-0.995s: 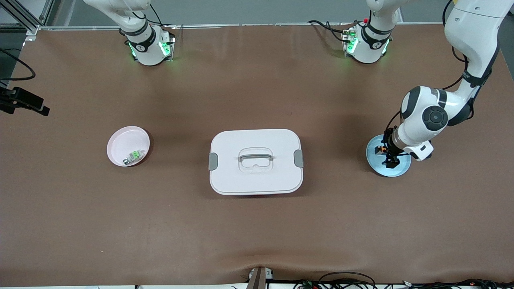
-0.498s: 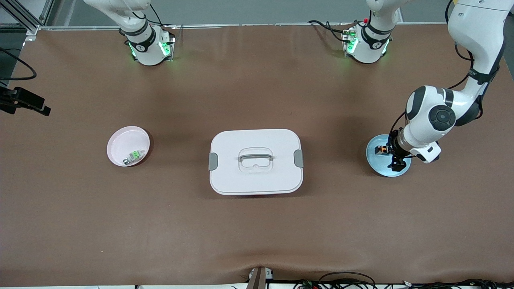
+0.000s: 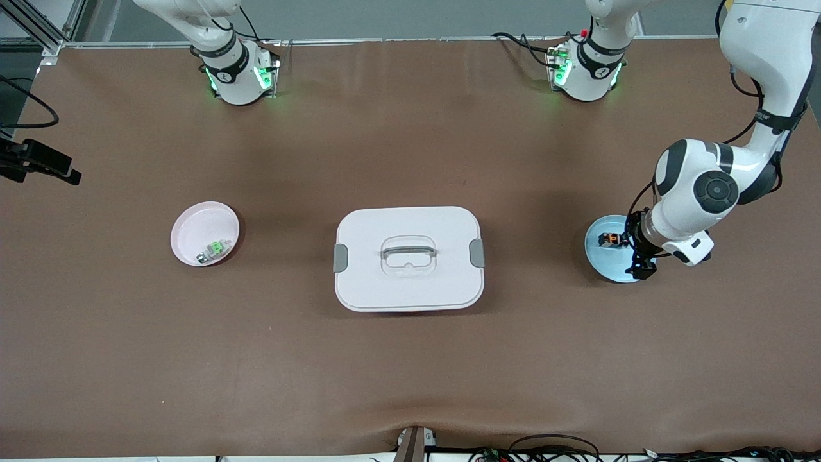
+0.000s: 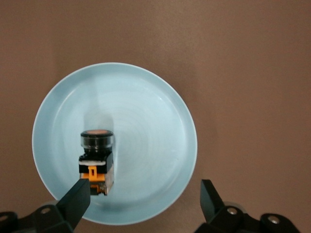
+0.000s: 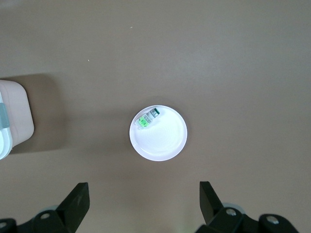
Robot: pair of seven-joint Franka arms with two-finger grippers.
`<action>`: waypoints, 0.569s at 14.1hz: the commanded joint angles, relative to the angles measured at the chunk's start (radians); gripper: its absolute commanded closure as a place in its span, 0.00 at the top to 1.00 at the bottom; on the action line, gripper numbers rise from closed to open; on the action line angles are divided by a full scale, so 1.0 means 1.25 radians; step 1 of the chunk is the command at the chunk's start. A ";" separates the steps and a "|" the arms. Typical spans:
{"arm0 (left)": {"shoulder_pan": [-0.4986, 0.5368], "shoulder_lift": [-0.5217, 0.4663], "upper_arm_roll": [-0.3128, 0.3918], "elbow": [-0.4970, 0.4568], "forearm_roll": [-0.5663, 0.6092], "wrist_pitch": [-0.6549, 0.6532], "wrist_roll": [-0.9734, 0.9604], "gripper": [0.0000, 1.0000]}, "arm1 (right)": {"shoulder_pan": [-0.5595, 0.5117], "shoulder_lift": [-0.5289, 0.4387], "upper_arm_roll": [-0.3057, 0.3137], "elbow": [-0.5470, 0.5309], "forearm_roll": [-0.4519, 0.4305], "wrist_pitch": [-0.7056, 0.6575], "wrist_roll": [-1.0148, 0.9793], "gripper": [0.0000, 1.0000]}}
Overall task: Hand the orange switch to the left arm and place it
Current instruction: 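Open the left gripper to release the switch on the plate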
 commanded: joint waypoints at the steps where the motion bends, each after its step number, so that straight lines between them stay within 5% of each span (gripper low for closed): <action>1: -0.002 -0.064 -0.001 -0.012 -0.103 -0.028 0.163 1.00 | -0.012 -0.012 0.009 -0.004 0.010 -0.001 0.005 1.00; 8: -0.001 -0.179 0.000 -0.064 -0.211 -0.053 0.597 1.00 | -0.012 -0.012 0.009 -0.004 0.008 0.001 0.004 1.00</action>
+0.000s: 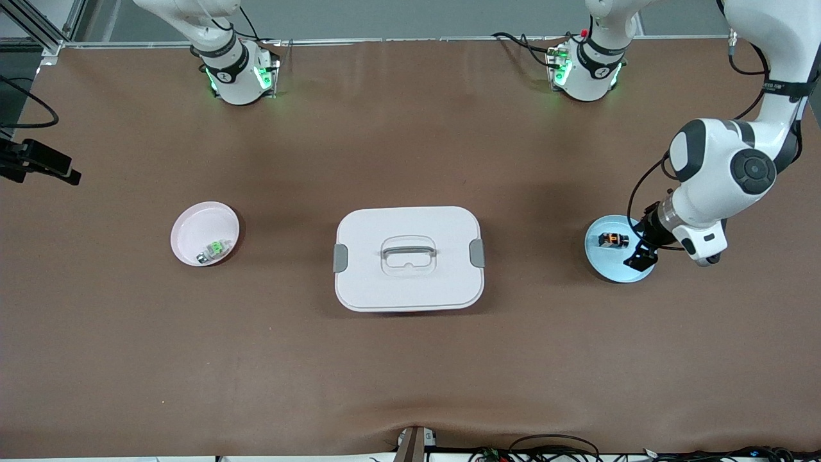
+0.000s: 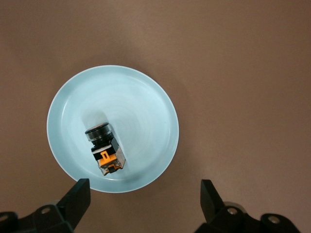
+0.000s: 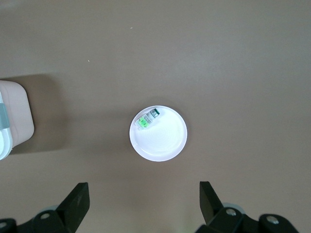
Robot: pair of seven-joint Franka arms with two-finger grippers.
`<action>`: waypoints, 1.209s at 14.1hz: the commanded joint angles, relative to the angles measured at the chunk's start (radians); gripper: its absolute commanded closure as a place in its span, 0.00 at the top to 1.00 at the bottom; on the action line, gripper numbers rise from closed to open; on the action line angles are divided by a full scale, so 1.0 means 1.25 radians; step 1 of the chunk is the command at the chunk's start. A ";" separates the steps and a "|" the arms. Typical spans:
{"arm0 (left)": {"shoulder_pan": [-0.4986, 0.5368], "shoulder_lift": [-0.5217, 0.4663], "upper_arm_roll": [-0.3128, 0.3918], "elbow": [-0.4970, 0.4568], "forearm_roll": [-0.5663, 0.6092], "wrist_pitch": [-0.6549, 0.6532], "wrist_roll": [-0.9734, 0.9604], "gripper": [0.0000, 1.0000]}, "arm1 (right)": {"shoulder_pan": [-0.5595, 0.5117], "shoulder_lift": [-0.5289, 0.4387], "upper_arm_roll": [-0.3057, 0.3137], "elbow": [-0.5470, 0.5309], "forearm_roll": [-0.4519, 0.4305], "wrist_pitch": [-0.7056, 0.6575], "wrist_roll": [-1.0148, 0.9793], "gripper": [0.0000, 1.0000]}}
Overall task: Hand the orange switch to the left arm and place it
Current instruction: 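Open the left gripper to release the switch on the plate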
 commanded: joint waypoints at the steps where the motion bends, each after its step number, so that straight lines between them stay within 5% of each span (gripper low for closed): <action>1: 0.000 -0.069 -0.002 -0.044 -0.036 -0.006 0.197 1.00 | -0.012 -0.012 0.008 -0.003 0.008 0.000 0.004 1.00; 5: -0.002 -0.085 -0.005 -0.058 -0.072 -0.006 0.502 1.00 | -0.012 -0.012 0.009 -0.003 0.003 0.000 0.005 1.00; 12: -0.003 -0.092 -0.005 -0.061 -0.099 -0.006 0.808 1.00 | -0.001 -0.012 0.010 -0.004 -0.026 0.004 0.004 1.00; 17: -0.011 -0.105 -0.005 -0.049 -0.104 0.000 0.872 1.00 | 0.012 -0.012 0.009 -0.004 -0.046 0.015 0.004 1.00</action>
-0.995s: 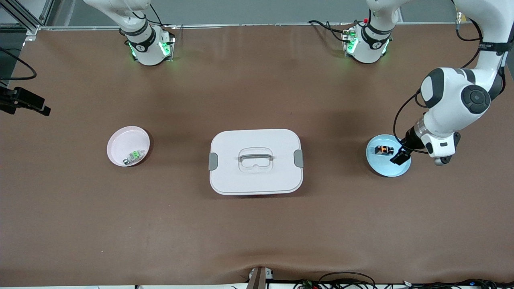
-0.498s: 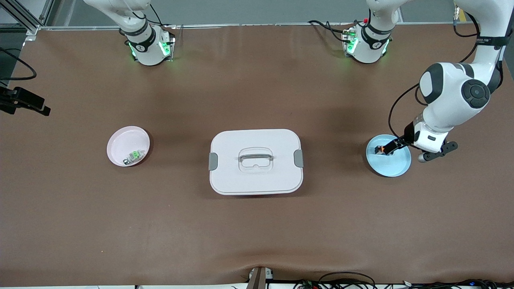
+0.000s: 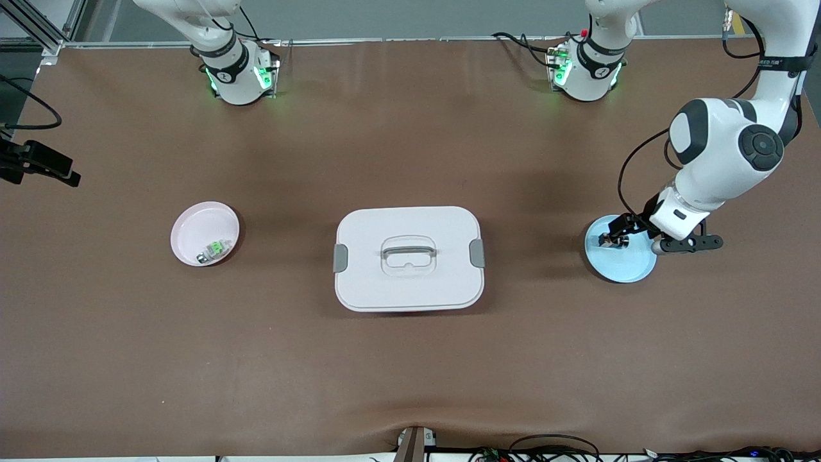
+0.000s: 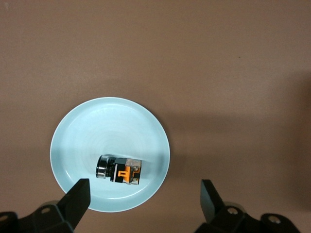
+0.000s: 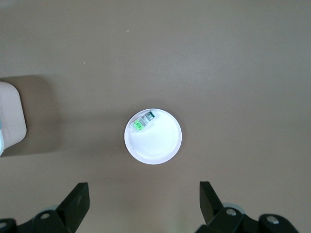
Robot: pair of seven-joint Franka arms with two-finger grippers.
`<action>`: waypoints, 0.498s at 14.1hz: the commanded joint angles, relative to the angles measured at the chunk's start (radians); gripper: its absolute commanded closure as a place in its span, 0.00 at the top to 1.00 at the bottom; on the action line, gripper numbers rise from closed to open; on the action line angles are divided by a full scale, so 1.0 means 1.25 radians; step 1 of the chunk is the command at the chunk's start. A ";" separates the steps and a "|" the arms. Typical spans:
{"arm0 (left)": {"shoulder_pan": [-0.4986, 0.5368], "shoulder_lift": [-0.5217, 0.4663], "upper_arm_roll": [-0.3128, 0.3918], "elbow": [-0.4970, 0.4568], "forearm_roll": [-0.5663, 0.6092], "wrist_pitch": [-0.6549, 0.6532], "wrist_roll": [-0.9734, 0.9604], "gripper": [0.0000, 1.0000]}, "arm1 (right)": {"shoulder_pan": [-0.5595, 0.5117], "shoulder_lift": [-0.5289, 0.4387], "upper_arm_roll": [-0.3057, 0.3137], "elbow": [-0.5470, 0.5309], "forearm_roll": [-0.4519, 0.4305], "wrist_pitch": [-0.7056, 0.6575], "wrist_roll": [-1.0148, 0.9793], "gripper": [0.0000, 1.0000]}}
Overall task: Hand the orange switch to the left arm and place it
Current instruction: 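Open the left gripper to release the switch on the plate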
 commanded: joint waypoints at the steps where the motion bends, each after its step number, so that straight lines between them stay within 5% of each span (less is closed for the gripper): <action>1: -0.001 -0.044 0.000 0.000 -0.032 0.002 0.065 1.00 | 0.004 -0.011 0.001 -0.004 -0.016 0.004 0.004 1.00; 7: 0.013 -0.081 0.002 0.076 -0.027 -0.051 0.071 1.00 | -0.001 -0.016 -0.003 -0.004 -0.002 0.007 0.007 1.00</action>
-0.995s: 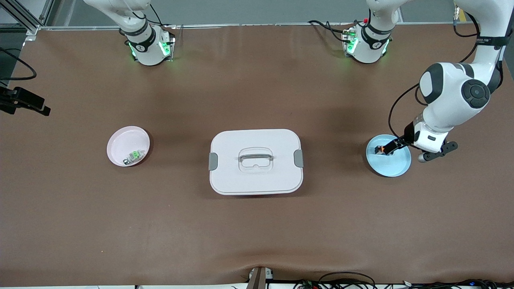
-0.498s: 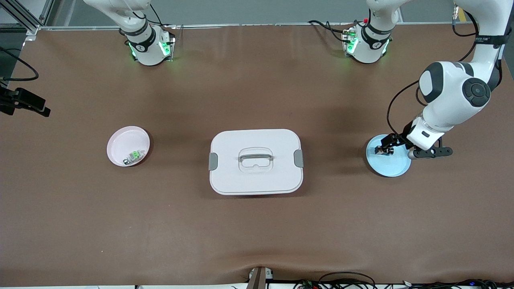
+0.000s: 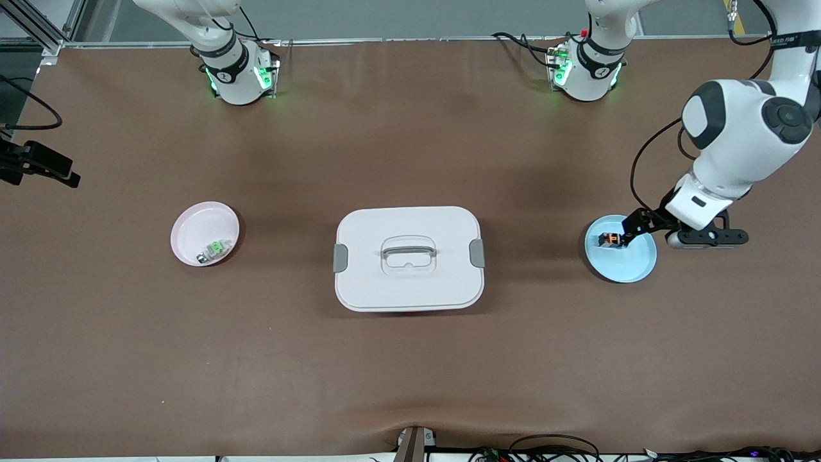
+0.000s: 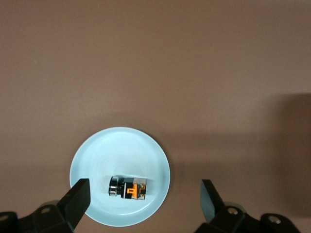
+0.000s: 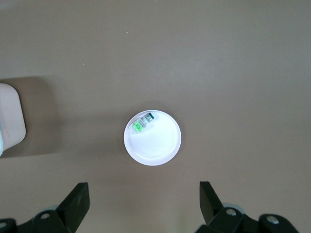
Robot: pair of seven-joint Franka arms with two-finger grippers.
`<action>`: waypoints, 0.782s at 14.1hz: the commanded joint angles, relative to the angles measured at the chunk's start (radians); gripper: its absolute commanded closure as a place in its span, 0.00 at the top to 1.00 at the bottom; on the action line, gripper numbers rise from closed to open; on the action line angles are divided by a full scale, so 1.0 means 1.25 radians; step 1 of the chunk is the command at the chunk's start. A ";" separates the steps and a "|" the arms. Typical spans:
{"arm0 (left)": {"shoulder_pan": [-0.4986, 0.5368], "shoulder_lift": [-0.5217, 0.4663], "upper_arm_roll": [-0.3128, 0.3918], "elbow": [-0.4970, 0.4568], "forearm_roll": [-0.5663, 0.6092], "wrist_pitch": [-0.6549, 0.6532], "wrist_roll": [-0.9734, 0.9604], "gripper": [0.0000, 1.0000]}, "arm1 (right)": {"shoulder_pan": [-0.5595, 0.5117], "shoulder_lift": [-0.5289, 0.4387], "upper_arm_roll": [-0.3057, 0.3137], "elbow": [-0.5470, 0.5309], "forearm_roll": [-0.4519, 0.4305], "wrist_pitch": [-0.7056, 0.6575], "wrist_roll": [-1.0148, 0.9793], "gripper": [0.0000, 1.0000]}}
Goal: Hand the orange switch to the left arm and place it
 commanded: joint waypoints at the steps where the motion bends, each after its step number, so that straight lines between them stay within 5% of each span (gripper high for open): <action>1: 0.010 -0.017 0.002 0.058 -0.011 -0.083 0.023 1.00 | -0.001 -0.022 -0.001 -0.005 0.000 0.004 0.008 1.00; 11: 0.022 -0.091 0.012 0.136 -0.011 -0.219 0.026 1.00 | -0.013 -0.022 -0.003 -0.005 0.040 0.002 0.009 1.00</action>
